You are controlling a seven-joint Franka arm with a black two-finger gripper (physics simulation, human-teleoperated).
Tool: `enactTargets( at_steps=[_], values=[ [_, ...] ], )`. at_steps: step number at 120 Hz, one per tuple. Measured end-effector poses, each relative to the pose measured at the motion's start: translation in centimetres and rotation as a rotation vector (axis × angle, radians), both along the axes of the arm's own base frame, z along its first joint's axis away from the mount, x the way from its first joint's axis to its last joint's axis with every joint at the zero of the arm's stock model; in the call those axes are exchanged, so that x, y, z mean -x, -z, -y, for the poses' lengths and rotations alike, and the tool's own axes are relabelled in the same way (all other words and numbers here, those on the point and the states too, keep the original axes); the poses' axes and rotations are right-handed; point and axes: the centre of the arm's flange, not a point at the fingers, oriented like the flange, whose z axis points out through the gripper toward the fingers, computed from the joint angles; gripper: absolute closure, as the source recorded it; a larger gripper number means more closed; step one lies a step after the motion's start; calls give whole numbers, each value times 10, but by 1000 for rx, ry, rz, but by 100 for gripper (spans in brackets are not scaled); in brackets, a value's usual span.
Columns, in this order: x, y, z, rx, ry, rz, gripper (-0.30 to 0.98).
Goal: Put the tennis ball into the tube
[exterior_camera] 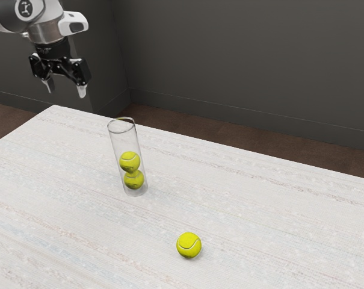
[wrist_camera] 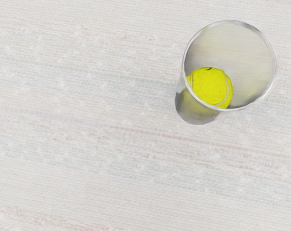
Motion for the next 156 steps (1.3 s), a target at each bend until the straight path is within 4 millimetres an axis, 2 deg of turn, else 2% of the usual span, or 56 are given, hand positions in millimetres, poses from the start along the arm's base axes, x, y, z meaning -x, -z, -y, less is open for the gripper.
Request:
enactTargets(
  at_steps=[12, 24, 28, 36, 43, 50, 67, 83, 94, 117, 135, 156],
  values=[
    [-1, -1, 8, -1, 4, 8, 0],
    [-5, 10, 26, 13, 27, -8, 0],
    [-7, 14, 38, 17, 44, -11, 0],
    [-8, 44, 84, 34, 108, -36, 0],
    [-6, 80, 127, 66, 162, -56, 0],
    [-2, 112, 149, 109, 171, -73, 0],
    [3, 179, 170, 176, 131, -107, 0],
    [-2, 227, 201, 181, 139, -136, 0],
    [2, 255, 223, 172, 158, -168, 0],
    [19, 296, 259, 155, 203, -209, 0],
    [16, 326, 271, 142, 217, -198, 0],
    [17, 345, 289, 138, 249, -179, 0]
  ],
)
